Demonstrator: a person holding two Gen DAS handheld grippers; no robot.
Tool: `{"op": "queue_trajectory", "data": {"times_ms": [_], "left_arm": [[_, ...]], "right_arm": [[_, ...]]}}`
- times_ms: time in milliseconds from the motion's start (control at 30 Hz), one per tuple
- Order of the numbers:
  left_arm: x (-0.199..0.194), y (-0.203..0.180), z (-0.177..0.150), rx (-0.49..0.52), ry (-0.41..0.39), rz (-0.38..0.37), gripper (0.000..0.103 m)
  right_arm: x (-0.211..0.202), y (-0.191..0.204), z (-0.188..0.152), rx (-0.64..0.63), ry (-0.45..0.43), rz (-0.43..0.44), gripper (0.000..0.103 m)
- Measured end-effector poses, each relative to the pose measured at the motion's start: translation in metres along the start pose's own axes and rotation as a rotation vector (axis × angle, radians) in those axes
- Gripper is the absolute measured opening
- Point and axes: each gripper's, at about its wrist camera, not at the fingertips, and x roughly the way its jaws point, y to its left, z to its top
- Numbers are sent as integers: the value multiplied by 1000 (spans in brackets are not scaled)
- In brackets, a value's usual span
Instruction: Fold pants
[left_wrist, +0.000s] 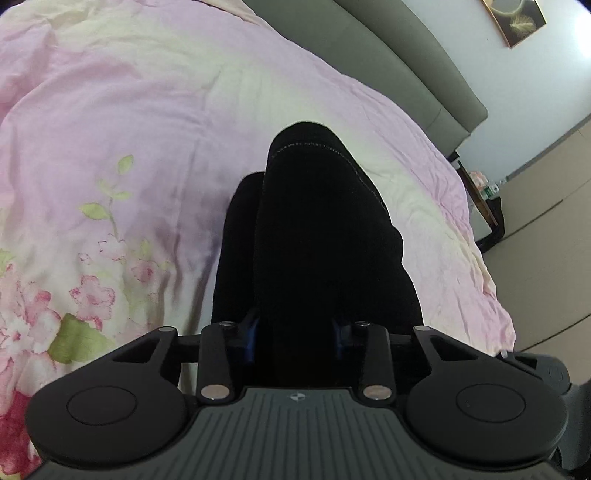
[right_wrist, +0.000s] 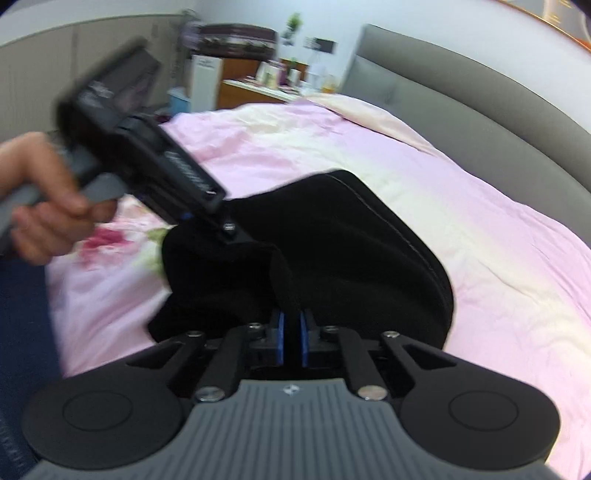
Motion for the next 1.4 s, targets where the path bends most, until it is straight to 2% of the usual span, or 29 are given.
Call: {"op": "queue_trajectory", "data": {"times_ms": [67, 133, 267, 367, 433, 500, 533, 567, 600, 633, 700, 767, 800, 900, 933, 1000, 1167, 1267, 1400], "left_arm": [[-11, 7, 4, -57, -38, -52, 39], [-14, 11, 6, -94, -39, -87, 38], [0, 13, 3, -100, 27, -20, 39], [8, 24, 1, -135, 68, 20, 41], [9, 24, 0, -126, 71, 38, 43], [7, 20, -1, -97, 66, 52, 49], [6, 18, -1, -83, 62, 57, 51], [6, 17, -1, -73, 59, 57, 54], [5, 16, -1, -68, 58, 52, 55], [5, 16, -1, -68, 57, 49, 55], [4, 15, -2, -64, 52, 60, 55], [3, 14, -2, -60, 50, 70, 55], [3, 14, -2, -57, 50, 71, 55], [3, 11, -3, -46, 44, 82, 55], [2, 11, -3, -45, 42, 83, 55], [1, 11, -3, -45, 40, 83, 55], [2, 14, -4, -51, 45, 91, 56], [5, 18, -4, -60, 56, 98, 57], [2, 17, -4, -55, 41, 80, 60]], "right_arm": [[-11, 3, -5, -31, -19, 39, 3], [-15, 6, -11, -55, -10, 53, 4], [-3, 16, -24, -104, 40, 70, 4], [15, 36, -40, -219, 74, 64, 4], [22, 47, -47, -292, 78, 48, 5], [20, 53, -50, -356, 72, 23, 5], [18, 55, -49, -379, 69, 3, 6], [16, 56, -48, -375, 72, 1, 15], [11, 52, -44, -337, 75, 14, 26], [7, 46, -39, -263, 74, 42, 30], [-4, 24, -28, -70, 39, 103, 28], [-15, -1, -19, 127, -35, 162, 24], [-18, -11, -15, 203, -65, 167, 24], [-11, -33, -5, 382, -104, 82, 23], [-5, -35, -3, 394, -98, 46, 22], [12, -31, -1, 380, -78, 33, 18], [45, 7, -16, 290, 7, 118, 16], [44, 19, -25, 276, 26, 142, 16], [21, 4, -26, 324, 18, 157, 15]]}}
